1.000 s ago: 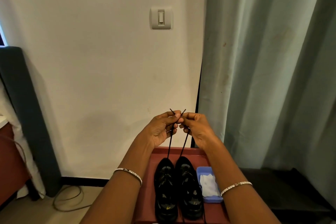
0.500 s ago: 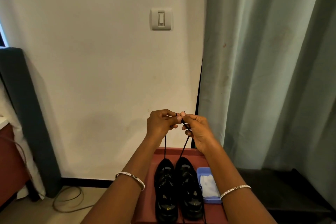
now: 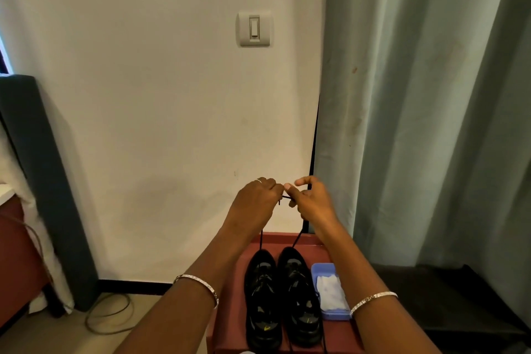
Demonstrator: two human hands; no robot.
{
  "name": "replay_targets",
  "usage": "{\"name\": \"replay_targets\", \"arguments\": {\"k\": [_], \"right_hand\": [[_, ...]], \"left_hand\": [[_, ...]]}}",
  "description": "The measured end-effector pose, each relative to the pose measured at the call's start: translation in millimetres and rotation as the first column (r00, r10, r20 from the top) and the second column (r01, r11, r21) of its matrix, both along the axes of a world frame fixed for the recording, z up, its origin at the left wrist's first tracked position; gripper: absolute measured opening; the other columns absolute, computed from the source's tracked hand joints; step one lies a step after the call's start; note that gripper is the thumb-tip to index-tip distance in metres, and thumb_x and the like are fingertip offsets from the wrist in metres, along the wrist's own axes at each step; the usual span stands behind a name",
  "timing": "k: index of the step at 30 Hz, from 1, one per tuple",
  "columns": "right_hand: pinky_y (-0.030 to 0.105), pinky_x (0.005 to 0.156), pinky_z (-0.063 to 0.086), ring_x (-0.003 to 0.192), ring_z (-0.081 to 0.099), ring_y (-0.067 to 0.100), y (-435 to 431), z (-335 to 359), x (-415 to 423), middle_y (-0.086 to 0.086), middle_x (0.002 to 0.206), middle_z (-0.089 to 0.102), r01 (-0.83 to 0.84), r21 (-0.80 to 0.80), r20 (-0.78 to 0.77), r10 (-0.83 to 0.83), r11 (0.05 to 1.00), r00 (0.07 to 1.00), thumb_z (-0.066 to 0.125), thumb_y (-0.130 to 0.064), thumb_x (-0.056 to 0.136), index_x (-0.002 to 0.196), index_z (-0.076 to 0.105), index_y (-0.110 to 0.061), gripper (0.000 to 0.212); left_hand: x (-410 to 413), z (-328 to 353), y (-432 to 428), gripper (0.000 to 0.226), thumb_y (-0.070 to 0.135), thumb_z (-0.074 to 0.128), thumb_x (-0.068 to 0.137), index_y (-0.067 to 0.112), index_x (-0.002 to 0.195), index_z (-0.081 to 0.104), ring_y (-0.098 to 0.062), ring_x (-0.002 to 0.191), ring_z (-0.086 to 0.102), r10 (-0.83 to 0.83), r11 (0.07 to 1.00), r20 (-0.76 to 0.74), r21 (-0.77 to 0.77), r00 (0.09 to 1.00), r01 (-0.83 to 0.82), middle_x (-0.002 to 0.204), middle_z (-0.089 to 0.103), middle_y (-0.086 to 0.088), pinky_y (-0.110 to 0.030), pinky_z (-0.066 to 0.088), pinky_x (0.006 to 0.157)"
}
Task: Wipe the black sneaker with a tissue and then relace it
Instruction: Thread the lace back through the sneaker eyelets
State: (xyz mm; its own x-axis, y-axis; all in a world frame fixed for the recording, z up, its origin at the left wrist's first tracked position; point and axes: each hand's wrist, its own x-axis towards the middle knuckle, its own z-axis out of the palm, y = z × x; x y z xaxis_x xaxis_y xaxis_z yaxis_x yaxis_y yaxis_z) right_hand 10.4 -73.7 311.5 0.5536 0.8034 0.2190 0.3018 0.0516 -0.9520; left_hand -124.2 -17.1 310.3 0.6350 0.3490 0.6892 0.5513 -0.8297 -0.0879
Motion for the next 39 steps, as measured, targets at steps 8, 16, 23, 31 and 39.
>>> {"name": "replay_targets", "arguments": {"k": [8,16,23,31,39], "right_hand": [[0.033,0.074,0.055,0.078,0.066,0.012,-17.7,-12.9,14.2,-0.012,0.088,0.071,-0.179,-0.031,0.465,0.173,0.983,0.868,0.067,-0.046,0.089,0.085,0.078,-0.023,0.026],[0.031,0.082,0.052,0.089,0.067,0.010,-5.1,-1.8,-3.6,-0.009,0.090,0.074,-0.250,0.049,0.269,0.228,0.967,0.936,0.054,-0.040,0.099,0.080,0.075,-0.023,0.033],[0.034,0.087,0.050,0.108,0.067,0.027,-25.1,-49.0,43.7,0.018,0.103,0.072,-0.028,0.108,-0.430,0.072,0.994,0.900,0.049,-0.016,0.100,0.071,0.068,-0.012,0.035],[0.041,0.067,0.062,0.088,0.073,0.033,1.2,-77.1,53.2,0.024,0.103,0.071,0.071,0.334,-0.916,0.307,0.940,0.258,0.041,-0.020,0.105,0.075,0.049,-0.009,0.033],[0.022,0.064,0.041,0.068,0.056,0.003,29.7,-68.5,31.0,-0.001,0.097,0.075,-0.174,-0.136,0.417,0.216,0.975,0.883,0.058,-0.029,0.099,0.101,0.076,-0.012,0.024]], "left_hand": [[-11.0,19.0,19.5,0.013,0.033,0.063,0.093,0.028,0.084,0.072,-0.013,0.075,0.069,0.065,0.799,0.158,-0.600,0.985,0.043,0.078,0.072,0.007,-0.035,0.056,0.070],[-18.3,26.3,20.5,0.016,0.024,0.073,0.088,0.008,0.091,0.075,-0.016,0.085,0.073,0.078,0.427,0.472,-0.812,0.878,0.398,0.089,0.076,-0.006,-0.031,0.056,0.075],[-68.8,-24.1,51.7,0.020,0.010,0.051,0.101,0.015,0.082,0.058,-0.019,0.104,0.067,0.555,0.091,0.648,-0.671,0.522,0.736,0.108,0.071,-0.009,-0.037,0.037,0.101],[-51.1,-58.8,56.4,0.017,0.013,0.045,0.102,0.013,0.087,0.055,-0.007,0.047,0.031,0.349,0.088,0.581,-0.802,0.735,0.591,0.064,0.043,0.002,-0.019,0.028,0.045],[-27.2,-47.3,84.9,0.026,0.042,0.067,0.089,0.019,0.096,0.076,-0.012,0.094,0.061,-0.088,0.768,-0.385,-0.613,0.918,-0.183,0.095,0.069,0.005,-0.024,0.042,0.075]]}}
